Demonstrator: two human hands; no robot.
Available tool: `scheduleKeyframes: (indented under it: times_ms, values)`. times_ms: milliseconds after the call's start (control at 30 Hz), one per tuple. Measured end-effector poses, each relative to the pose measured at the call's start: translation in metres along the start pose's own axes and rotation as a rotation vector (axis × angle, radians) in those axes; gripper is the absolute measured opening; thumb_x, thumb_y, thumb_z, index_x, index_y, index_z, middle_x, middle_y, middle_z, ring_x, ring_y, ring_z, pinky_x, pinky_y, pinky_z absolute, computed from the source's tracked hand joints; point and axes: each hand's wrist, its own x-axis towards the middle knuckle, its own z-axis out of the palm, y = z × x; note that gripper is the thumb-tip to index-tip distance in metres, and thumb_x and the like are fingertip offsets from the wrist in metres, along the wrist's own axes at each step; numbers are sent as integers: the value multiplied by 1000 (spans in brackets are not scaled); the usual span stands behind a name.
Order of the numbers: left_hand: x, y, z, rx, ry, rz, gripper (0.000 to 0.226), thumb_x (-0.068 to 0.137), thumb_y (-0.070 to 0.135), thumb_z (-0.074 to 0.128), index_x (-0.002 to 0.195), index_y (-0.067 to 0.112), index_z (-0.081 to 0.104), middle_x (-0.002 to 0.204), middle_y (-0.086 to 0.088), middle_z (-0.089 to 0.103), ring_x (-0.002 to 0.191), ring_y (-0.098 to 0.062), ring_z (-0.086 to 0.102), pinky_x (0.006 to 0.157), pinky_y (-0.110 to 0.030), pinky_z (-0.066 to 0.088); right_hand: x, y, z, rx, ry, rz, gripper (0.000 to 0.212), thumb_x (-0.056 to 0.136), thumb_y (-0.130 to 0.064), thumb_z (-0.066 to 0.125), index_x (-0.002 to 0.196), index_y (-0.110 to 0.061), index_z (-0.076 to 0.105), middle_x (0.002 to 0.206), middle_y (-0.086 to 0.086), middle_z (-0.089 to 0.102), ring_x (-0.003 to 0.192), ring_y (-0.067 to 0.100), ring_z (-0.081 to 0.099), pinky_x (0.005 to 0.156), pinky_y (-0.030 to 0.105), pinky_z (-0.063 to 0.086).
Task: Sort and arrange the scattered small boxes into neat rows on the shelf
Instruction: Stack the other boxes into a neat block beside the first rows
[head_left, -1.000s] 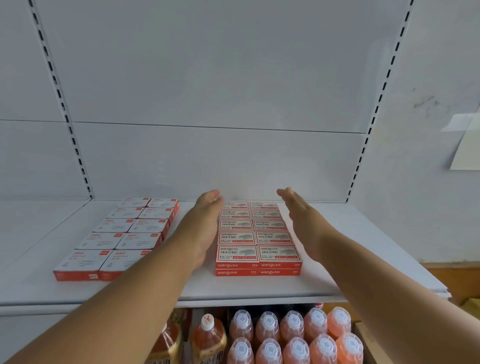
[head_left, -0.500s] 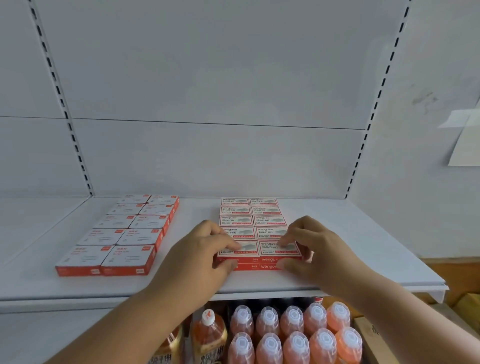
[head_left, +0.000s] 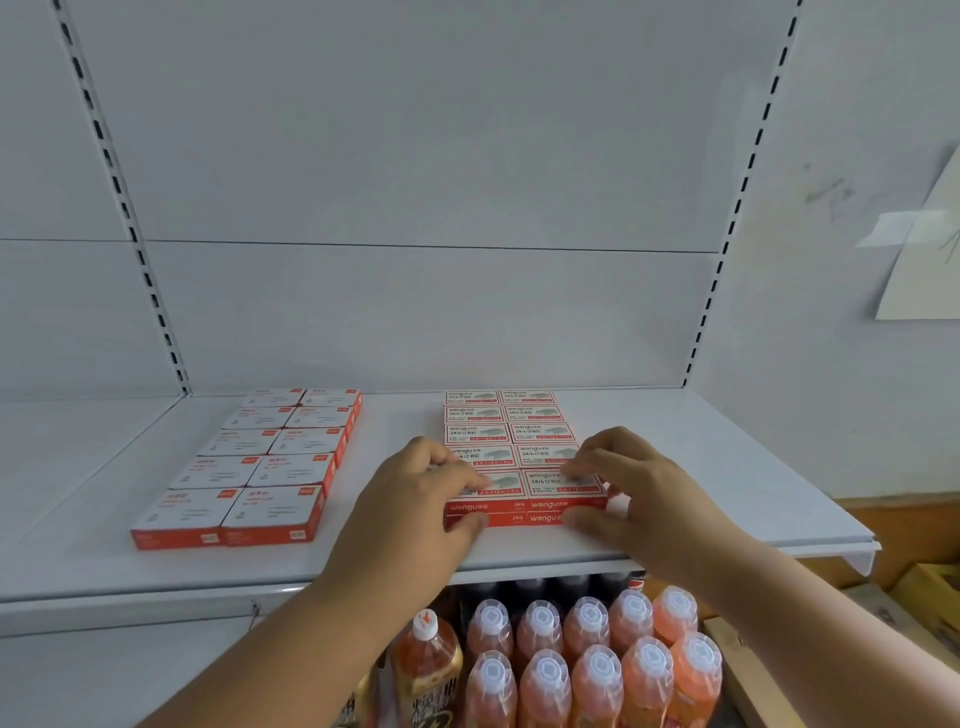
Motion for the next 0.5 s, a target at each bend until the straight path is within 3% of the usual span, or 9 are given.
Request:
scheduleKeyframes:
  times_ms: [333, 500]
  values:
    - [1, 0, -2, -5, -36, -32, 45, 83, 45, 72, 124, 38, 56, 119, 14, 46, 105, -6, 55, 90, -24, 54, 5, -8, -3, 108, -8, 115, 33, 74, -33, 82, 103, -33, 67, 111, -19, 51, 92, 5, 59, 86, 25, 50]
    - [1, 3, -6, -3, -46, -80, 34, 82, 42, 74, 112, 36, 60, 114, 15, 47, 98, -5, 55, 83, -19, 52, 1, -15, 4, 61, 28, 153, 32, 82, -36, 74, 111, -28, 63, 114, -15, 47, 90, 4, 56, 74, 7, 41]
